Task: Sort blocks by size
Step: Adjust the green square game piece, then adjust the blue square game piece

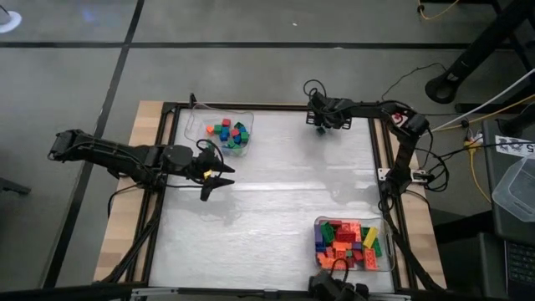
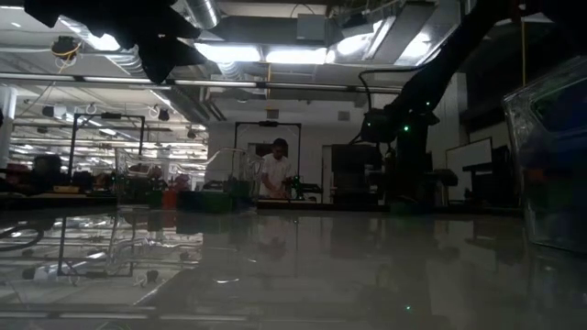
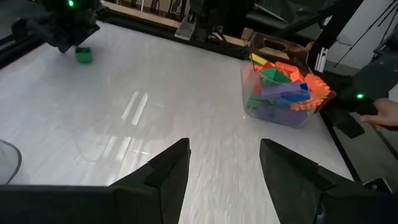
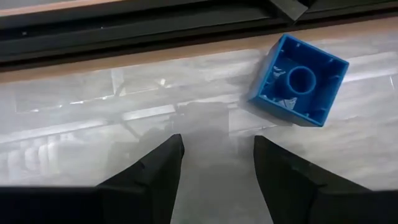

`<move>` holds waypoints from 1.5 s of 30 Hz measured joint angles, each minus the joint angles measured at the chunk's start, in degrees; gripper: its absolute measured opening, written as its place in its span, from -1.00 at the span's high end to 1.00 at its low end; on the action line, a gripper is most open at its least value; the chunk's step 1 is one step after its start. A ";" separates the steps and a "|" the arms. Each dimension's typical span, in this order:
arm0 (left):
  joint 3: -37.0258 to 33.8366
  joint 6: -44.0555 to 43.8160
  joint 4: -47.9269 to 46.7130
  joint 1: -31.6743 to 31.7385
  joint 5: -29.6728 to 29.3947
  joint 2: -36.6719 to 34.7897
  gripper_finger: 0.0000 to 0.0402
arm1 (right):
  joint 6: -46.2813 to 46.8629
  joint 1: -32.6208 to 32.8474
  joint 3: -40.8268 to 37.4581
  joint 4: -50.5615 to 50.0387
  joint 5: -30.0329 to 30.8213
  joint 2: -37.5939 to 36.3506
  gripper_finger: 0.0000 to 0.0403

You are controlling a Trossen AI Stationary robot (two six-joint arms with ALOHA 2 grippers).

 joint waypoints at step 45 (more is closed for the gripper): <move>0.00 0.18 -1.17 0.00 0.00 0.00 0.09 | -7.01 -0.06 19.56 -38.39 8.33 0.95 0.02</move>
